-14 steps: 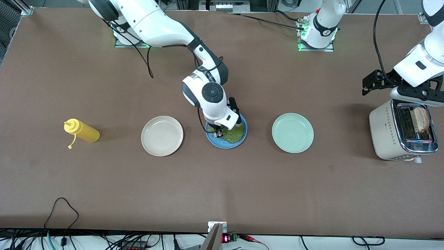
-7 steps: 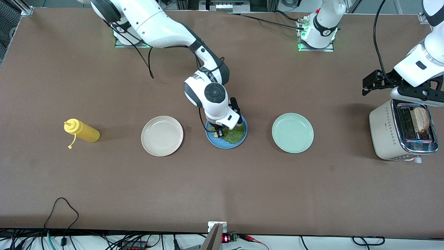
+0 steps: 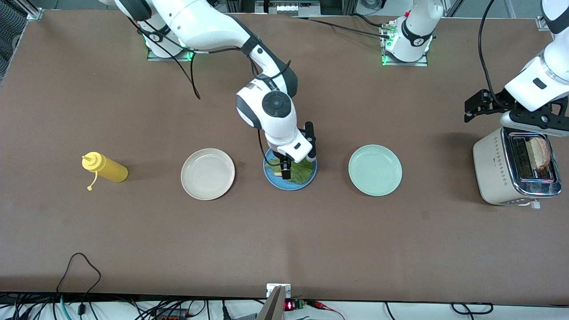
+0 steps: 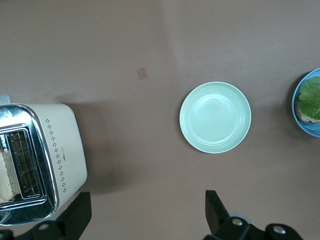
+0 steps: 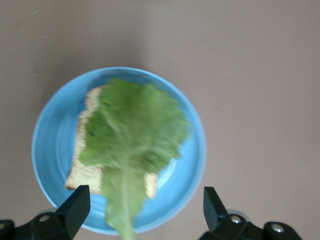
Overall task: Make sandwich in blue plate with both arms
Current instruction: 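Withdraw the right gripper from the plate toward the yellow bottle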
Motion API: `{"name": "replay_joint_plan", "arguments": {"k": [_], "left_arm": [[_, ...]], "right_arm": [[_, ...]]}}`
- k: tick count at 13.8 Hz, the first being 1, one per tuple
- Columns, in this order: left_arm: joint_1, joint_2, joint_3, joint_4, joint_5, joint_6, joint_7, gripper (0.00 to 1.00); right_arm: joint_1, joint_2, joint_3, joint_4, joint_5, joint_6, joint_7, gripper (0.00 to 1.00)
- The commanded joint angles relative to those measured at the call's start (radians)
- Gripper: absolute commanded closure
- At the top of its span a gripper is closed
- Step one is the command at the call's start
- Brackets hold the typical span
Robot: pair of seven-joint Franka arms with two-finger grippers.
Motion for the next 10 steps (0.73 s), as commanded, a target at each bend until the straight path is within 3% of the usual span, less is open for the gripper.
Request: {"name": "replay_joint_plan", "arguments": {"k": [1,7,10], "left_arm": [[-0.001,0.016,0.003,0.034,-0.023,-0.023,0.018,0.00],[-0.005,0.015,0.001,0.034,-0.023,-0.026,0.012,0.00],[-0.007,0.015,0.001,0.036,-0.023,-0.026,0.012,0.00]], "right_arm": [[-0.127,-0.079,0.007,-0.018,0.006,-0.055,0.031,0.00],[-0.453,-0.214,0.007,-0.018,0.006,-0.244,0.048,0.00],[-0.552,-0.250,0.005,-0.018,0.008,-0.316,0.054,0.00]]}}
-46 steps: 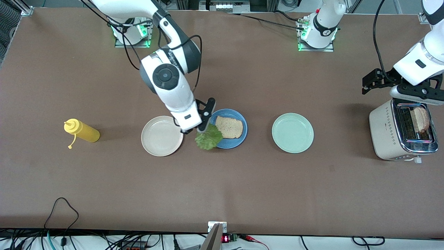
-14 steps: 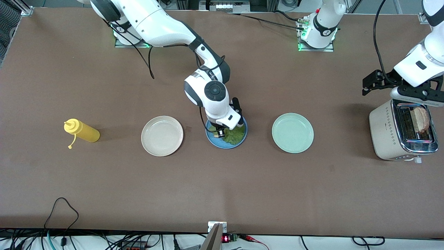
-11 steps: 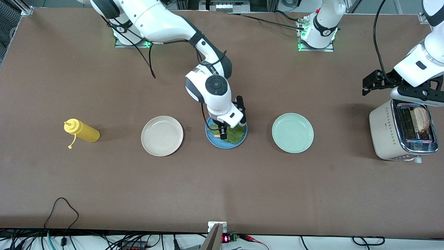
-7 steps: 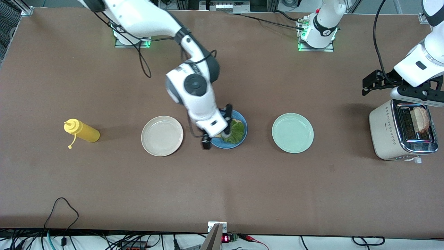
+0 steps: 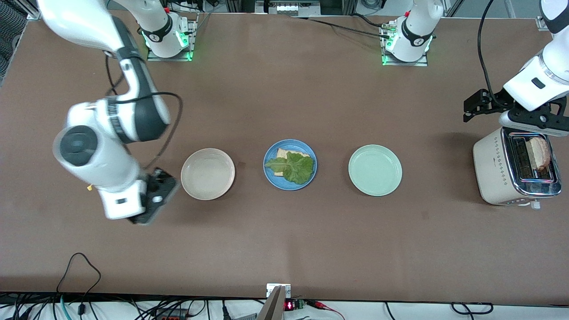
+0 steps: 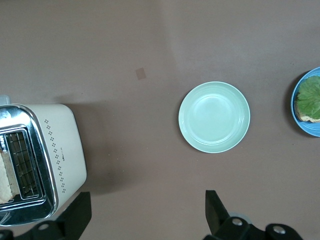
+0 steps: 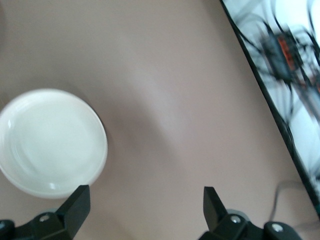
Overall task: Make sandwich in blue plate with both arms
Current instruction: 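Withdraw the right gripper from the plate toward the yellow bottle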
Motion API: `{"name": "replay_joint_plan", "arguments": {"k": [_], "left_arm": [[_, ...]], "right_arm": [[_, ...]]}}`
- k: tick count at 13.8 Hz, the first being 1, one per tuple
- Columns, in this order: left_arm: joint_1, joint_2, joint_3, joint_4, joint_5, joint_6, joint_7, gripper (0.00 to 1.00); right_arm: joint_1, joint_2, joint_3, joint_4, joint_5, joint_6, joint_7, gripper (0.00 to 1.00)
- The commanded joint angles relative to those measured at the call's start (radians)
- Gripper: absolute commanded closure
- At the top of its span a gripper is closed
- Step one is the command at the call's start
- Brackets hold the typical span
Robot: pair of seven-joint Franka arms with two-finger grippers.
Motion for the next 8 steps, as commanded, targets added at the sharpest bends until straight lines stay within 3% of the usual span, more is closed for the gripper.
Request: {"name": "replay_joint_plan", "arguments": {"k": [1,6,8], "left_arm": [[-0.004,0.015,0.003,0.034,-0.023,-0.025,0.012,0.00],[-0.004,0.015,0.002,0.034,-0.023,-0.028,0.012,0.00],[-0.004,0.015,0.002,0.034,-0.023,-0.028,0.012,0.00]], "right_arm": [[-0.076,-0.038,0.024,-0.020,0.006,-0.063,0.035,0.00],[-0.202,-0.057,0.023,-0.029,0.010,-0.094,0.064,0.00],[-0.271,-0.117,0.023,-0.110,0.019,-0.082,0.059,0.00]]}}
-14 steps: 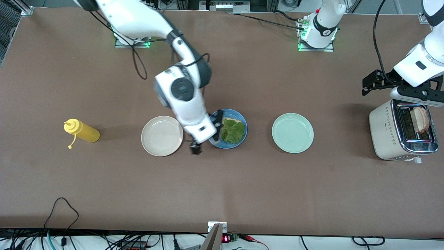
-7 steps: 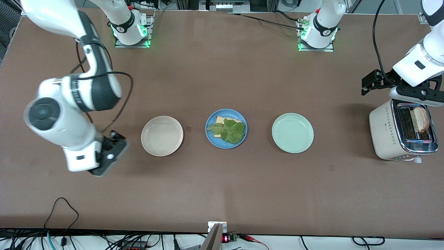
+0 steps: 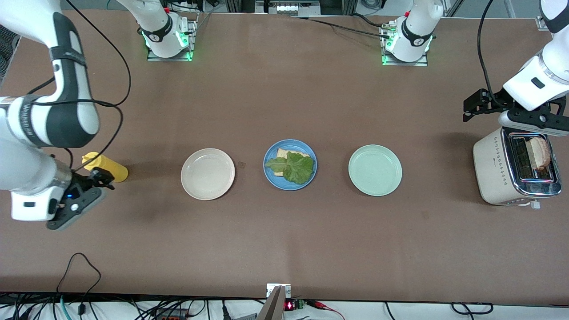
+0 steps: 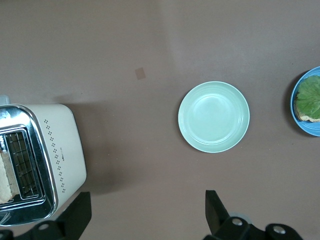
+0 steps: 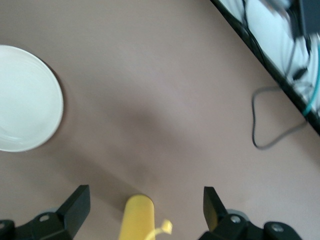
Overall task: Make sandwich in blue plate with both arms
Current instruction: 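Withdraw the right gripper from the plate toward the yellow bottle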
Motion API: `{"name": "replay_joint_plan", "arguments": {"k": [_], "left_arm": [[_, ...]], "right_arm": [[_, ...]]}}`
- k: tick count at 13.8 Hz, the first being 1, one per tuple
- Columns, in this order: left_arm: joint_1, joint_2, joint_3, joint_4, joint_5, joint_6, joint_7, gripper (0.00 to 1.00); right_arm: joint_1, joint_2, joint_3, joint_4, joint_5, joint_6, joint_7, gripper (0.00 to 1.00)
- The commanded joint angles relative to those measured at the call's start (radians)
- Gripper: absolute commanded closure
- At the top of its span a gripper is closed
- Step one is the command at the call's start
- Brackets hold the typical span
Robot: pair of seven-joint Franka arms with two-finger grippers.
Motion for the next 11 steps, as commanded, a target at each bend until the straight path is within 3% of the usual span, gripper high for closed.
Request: {"name": "replay_joint_plan", "arguments": {"k": [1,4,8,11], "left_arm": [[-0.004,0.015,0.003,0.033,-0.023,-0.027,0.012,0.00],[-0.004,0.015,0.003,0.033,-0.023,-0.027,0.012,0.00],[-0.004,0.015,0.003,0.033,-0.023,-0.027,0.012,0.00],[-0.004,0.015,0.003,0.033,-0.023,-0.027,0.012,0.00]], "right_arm": [[-0.112,-0.090,0.024,-0.117,0.041,-0.005,0.000,0.00],[-0.250,-0.139,0.024,-0.212,0.190,-0.007,-0.263,0.00],[-0.417,-0.153,0.022,-0.374,0.546,-0.007,-0.743,0.00],[-0.486,-0.148,0.022,-0.480,0.704,-0.023,-1.024,0.00]]}}
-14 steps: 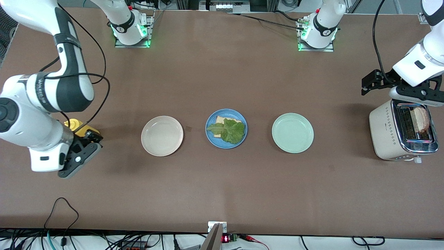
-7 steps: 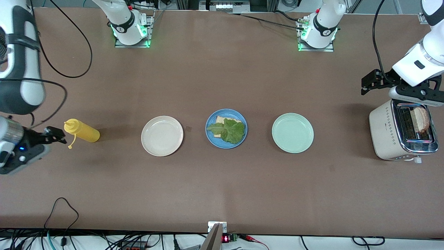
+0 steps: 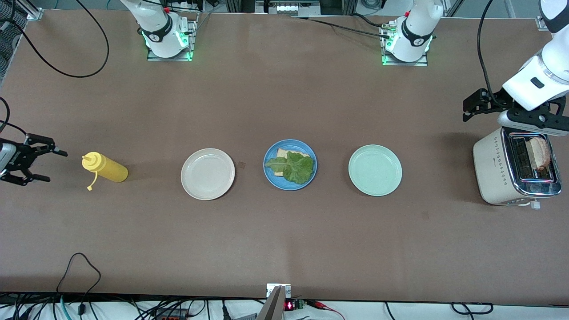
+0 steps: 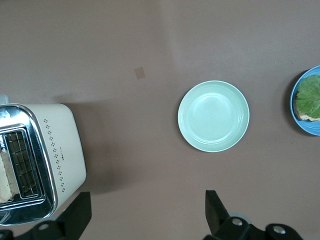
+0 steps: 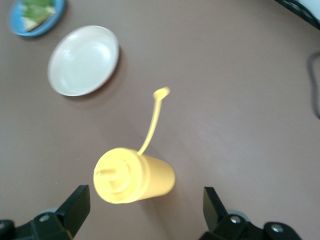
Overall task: Make sandwich in blue plate with both arms
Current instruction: 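Withdraw the right gripper from the plate toward the yellow bottle, then grasp the yellow squeeze bottle with the right gripper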
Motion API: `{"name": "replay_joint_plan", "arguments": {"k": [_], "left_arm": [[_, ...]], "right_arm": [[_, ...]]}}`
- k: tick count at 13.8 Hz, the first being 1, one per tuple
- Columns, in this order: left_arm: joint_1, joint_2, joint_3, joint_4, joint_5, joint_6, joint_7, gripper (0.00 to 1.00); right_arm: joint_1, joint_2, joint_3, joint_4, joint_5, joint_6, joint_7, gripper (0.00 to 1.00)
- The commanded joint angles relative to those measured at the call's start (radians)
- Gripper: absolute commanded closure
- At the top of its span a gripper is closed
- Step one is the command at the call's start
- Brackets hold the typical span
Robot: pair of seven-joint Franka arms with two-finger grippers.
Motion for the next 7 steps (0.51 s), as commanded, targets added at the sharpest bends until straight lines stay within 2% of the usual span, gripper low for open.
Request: {"name": "replay_joint_plan", "arguments": {"k": [1,6,7], "left_arm": [[-0.004,0.015,0.003,0.032,-0.023,-0.024,0.012,0.00],[-0.004,0.015,0.003,0.032,-0.023,-0.024,0.012,0.00],[-0.004,0.015,0.003,0.032,-0.023,-0.024,0.012,0.00]], "right_arm": [[-0.052,-0.031,0.023,-0.118,0.134,-0.004,-0.251,0.00],[-0.104,0.022,0.020,-0.169,0.319,-0.041,-0.492,0.00],[-0.112,0.033,0.020,-0.187,0.330,-0.041,-0.520,0.00]]}}
